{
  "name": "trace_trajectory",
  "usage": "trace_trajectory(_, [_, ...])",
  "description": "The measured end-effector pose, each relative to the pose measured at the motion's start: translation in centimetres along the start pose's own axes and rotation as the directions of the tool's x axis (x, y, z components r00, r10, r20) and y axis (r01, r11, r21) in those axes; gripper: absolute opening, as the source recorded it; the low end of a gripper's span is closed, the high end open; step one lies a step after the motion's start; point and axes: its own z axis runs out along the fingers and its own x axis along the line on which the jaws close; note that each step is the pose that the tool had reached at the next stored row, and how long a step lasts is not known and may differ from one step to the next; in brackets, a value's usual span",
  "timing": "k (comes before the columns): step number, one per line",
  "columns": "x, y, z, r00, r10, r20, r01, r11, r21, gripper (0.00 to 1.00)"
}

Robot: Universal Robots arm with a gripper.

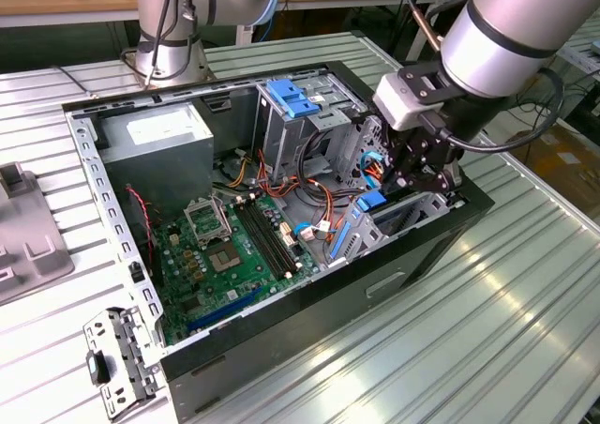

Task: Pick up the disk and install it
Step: 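Insert the first disk wire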

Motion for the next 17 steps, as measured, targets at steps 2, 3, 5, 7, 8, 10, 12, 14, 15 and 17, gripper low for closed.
trace_trajectory(2, [-0.06, -0.68, 0.05, 1.0, 0.0, 0.0, 0.0, 1.0, -0.0001, 0.17])
trace_trajectory(3, [-0.08, -0.83, 0.07, 1.0, 0.0, 0.0, 0.0, 1.0, -0.0001, 0.17])
trace_trajectory(5, [-0.1, -1.11, 0.09, 1.0, 0.0, 0.0, 0.0, 1.0, -0.0001, 0.17])
trace_trajectory(7, [-0.13, -1.47, 0.12, 1.0, 0.0, 0.0, 0.0, 1.0, -0.0001, 0.17])
trace_trajectory(8, [-0.14, -1.57, 0.13, 1.0, 0.0, 0.0, 0.0, 1.0, -0.0001, 0.17])
trace_trajectory(10, [-0.15, -1.64, 0.14, 1.0, 0.0, 0.0, 0.0, 1.0, -0.0002, 0.17])
trace_trajectory(12, [-0.15, -1.64, 0.13, 1.0, 0.0, -0.0001, 0.0, 1.0, -0.0001, 0.17])
trace_trajectory(14, [-0.15, -1.65, 0.14, 1.0, 0.0, -0.0001, 0.0, 1.0, -0.0001, 0.17])
trace_trajectory(15, [-0.15, -1.66, 0.14, 1.0, 0.0, 0.0, 0.0, 1.0, -0.0001, 0.17])
trace_trajectory(17, [-0.15, -1.71, 0.14, 1.0, 0.0, -0.0001, 0.0, 1.0, -0.0001, 0.17])
